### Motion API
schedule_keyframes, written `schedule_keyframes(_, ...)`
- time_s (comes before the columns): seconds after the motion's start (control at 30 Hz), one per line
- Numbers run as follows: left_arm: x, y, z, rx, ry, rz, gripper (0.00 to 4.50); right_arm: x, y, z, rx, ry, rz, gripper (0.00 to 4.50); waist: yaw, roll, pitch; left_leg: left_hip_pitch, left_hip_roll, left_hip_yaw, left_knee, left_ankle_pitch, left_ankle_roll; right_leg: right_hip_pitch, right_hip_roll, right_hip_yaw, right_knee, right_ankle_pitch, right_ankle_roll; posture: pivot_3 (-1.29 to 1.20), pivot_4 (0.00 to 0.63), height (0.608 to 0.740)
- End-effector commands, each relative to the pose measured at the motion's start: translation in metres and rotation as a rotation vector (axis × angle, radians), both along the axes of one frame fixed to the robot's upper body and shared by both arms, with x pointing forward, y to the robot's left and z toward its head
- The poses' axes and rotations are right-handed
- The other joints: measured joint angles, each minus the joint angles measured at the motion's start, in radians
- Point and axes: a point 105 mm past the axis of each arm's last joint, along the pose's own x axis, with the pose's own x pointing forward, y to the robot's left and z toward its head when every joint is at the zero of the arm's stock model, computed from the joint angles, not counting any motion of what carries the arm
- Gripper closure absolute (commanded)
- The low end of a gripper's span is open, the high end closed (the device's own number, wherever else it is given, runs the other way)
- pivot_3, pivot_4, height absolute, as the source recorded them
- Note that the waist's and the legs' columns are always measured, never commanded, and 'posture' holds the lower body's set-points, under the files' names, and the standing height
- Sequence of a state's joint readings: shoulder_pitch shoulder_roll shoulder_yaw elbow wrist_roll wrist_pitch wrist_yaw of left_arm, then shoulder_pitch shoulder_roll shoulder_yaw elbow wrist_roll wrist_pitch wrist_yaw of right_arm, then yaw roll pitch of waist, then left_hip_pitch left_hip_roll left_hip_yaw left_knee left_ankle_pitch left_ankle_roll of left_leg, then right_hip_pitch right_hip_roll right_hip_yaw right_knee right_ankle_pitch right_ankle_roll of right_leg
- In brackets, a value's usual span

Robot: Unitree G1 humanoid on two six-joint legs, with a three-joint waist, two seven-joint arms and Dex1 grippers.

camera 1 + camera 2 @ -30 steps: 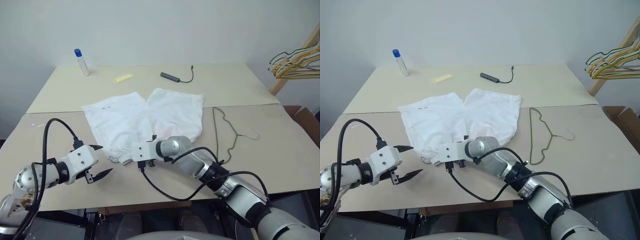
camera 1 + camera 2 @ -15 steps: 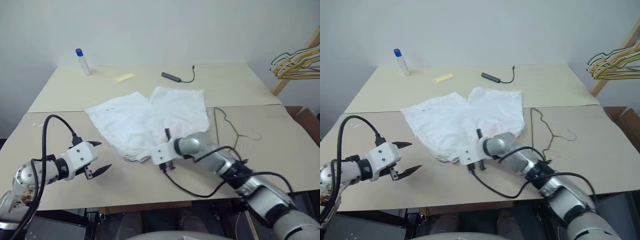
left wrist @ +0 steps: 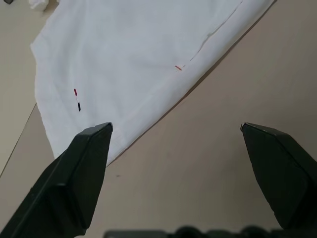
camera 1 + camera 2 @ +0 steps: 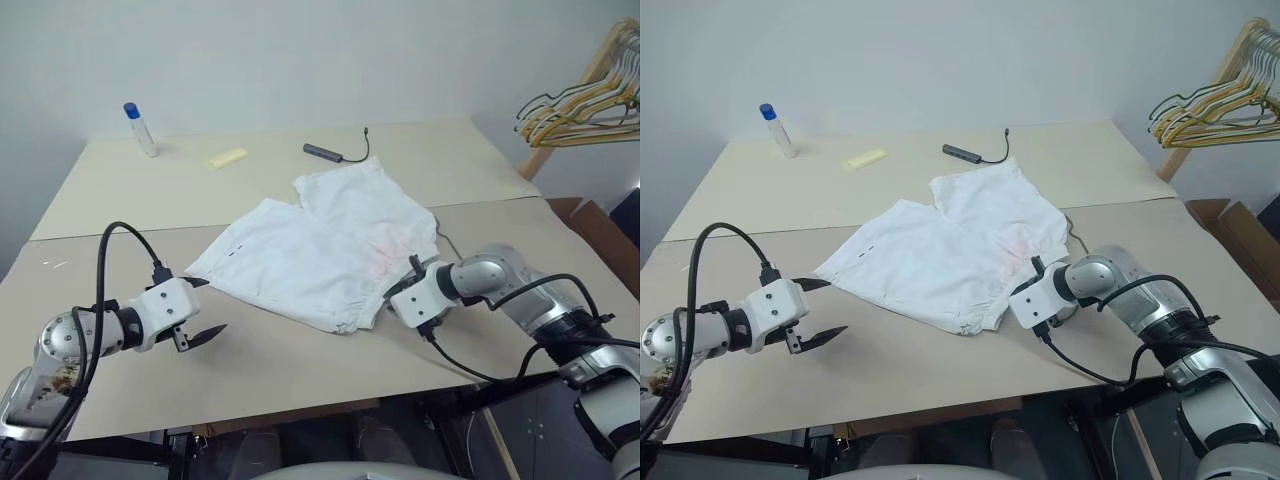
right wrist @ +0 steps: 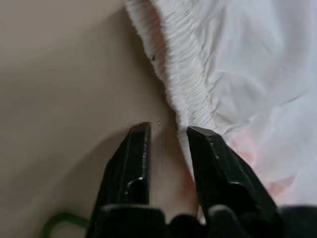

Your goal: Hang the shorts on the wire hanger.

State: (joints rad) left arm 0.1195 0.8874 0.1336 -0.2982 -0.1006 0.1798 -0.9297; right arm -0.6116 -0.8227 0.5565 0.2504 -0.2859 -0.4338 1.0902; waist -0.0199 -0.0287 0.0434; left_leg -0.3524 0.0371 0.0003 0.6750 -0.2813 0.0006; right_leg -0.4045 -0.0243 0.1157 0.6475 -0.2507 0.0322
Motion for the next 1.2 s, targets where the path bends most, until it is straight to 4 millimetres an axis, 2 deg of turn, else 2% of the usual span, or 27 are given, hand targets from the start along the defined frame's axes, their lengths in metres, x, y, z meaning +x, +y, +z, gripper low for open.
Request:
schedule_keyframes(0.03, 0.003, 0.002, 0.008, 0.033, -0.03, -0.02, 0.0, -0.004, -0.006, 0.024, 0.034, 0.001, -0.023, 1.78, 0.003, 0.0, 0.0, 0.0, 0.0, 0.0, 0.0, 0.0, 0.0, 0.0, 0.0, 0.0, 0.0, 0.0, 0.0, 0.06, 0.0, 0.74)
schedule_keyframes(0.1, 0.004, 0.007, 0.007, 0.059, -0.025, -0.02, 0.0, -0.012, -0.007, 0.034, 0.065, 0.044, -0.06, 1.16, 0.007, 0.0, 0.0, 0.0, 0.0, 0.0, 0.0, 0.0, 0.0, 0.0, 0.0, 0.0, 0.0, 0.0, 0.0, 0.06, 0.0, 0.74)
schedule_keyframes(0.2, 0.01, 0.018, 0.005, 0.112, -0.026, -0.012, 0.0, -0.024, 0.011, 0.058, 0.205, 0.138, -0.15, 0.15, 0.008, 0.001, 0.0, 0.0, 0.0, 0.0, 0.0, 0.0, 0.0, 0.0, 0.0, -0.001, 0.0, 0.0, 0.0, 0.05, 0.0, 0.74)
schedule_keyframes(0.27, 0.016, 0.021, 0.004, 0.121, -0.03, -0.01, 0.0, -0.033, 0.024, 0.066, 0.266, 0.215, -0.202, 0.07, 0.008, 0.001, 0.0, 0.0, 0.001, 0.0, 0.0, 0.0, 0.0, 0.0, 0.0, -0.001, 0.001, 0.0, 0.0, 0.05, 0.0, 0.74)
schedule_keyframes(0.37, 0.027, 0.024, 0.002, 0.125, -0.043, -0.001, 0.0, -0.041, 0.042, 0.066, 0.323, 0.287, -0.266, 0.07, 0.008, 0.0, 0.0, 0.001, 0.002, -0.001, 0.001, 0.0, 0.0, 0.0, 0.002, -0.002, 0.001, 0.0, 0.001, 0.05, 0.0, 0.74)
schedule_keyframes(0.47, 0.042, 0.034, -0.004, 0.182, -0.049, 0.002, 0.0, -0.037, 0.058, 0.048, 0.331, 0.336, -0.403, 0.07, 0.009, 0.0, 0.0, 0.0, 0.001, -0.001, 0.001, 0.0, 0.0, 0.0, 0.002, -0.002, 0.001, -0.001, 0.002, 0.04, 0.0, 0.74)
schedule_keyframes(0.57, 0.053, 0.042, -0.009, 0.234, -0.046, -0.007, 0.0, -0.035, 0.064, 0.03, 0.311, 0.36, -0.484, 0.07, 0.009, 0.001, 0.0, -0.001, 0.001, -0.001, 0.001, 0.0, 0.0, -0.001, 0.002, -0.002, 0.001, 0.0, 0.0, 0.04, 0.0, 0.74)
schedule_keyframes(0.63, 0.06, 0.046, -0.009, 0.254, -0.049, -0.01, 0.0, -0.035, 0.063, 0.018, 0.287, 0.361, -0.51, 0.44, 0.01, 0.0, 0.0, -0.002, 0.0, -0.001, 0.001, 0.0, 0.0, -0.002, 0.001, -0.002, 0.001, 0.0, 0.0, 0.04, 0.0, 0.74)
schedule_keyframes(0.73, 0.07, 0.047, -0.009, 0.26, -0.057, -0.027, 0.0, -0.035, 0.063, 0.013, 0.29, 0.363, -0.525, 1.2, 0.014, 0.0, 0.0, -0.003, -0.001, -0.001, 0.001, 0.0, 0.0, -0.002, 0.0, -0.002, 0.0, 0.0, 0.001, 0.04, 0.0, 0.74)
schedule_keyframes(0.83, 0.079, 0.048, -0.01, 0.269, -0.064, -0.037, 0.0, -0.032, 0.065, 0.013, 0.295, 0.352, -0.533, 2.13, 0.014, 0.0, 0.0, -0.003, -0.001, -0.001, 0.002, 0.0, 0.0, -0.002, 0.001, -0.002, 0.001, 0.0, 0.001, 0.03, 0.0, 0.74)
schedule_keyframes(1.03, 0.097, 0.046, -0.014, 0.265, -0.061, -0.045, 0.0, -0.037, 0.062, 0.007, 0.257, 0.356, -0.52, 4.28, 0.013, 0.0, 0.0, -0.003, -0.001, -0.001, 0.002, 0.0, 0.0, -0.002, 0.001, -0.003, 0.001, 0.0, 0.001, 0.03, 0.0, 0.74)
schedule_keyframes(1.07, 0.099, 0.045, -0.015, 0.261, -0.057, -0.05, 0.0, -0.037, 0.062, 0.006, 0.254, 0.355, -0.517, 4.46, 0.013, 0.0, 0.0, -0.003, -0.001, -0.002, 0.002, 0.0, 0.0, -0.002, 0.001, -0.003, 0.001, 0.0, 0.001, 0.03, 0.0, 0.74)
schedule_keyframes(1.2, 0.107, 0.041, -0.018, 0.265, -0.048, -0.069, 0.0, -0.038, 0.061, 0.005, 0.251, 0.343, -0.516, 4.46, 0.011, -0.001, -0.001, -0.003, -0.001, -0.002, 0.002, 0.0, 0.0, -0.002, 0.001, -0.003, 0.001, 0.0, 0.001, 0.03, 0.0, 0.74)
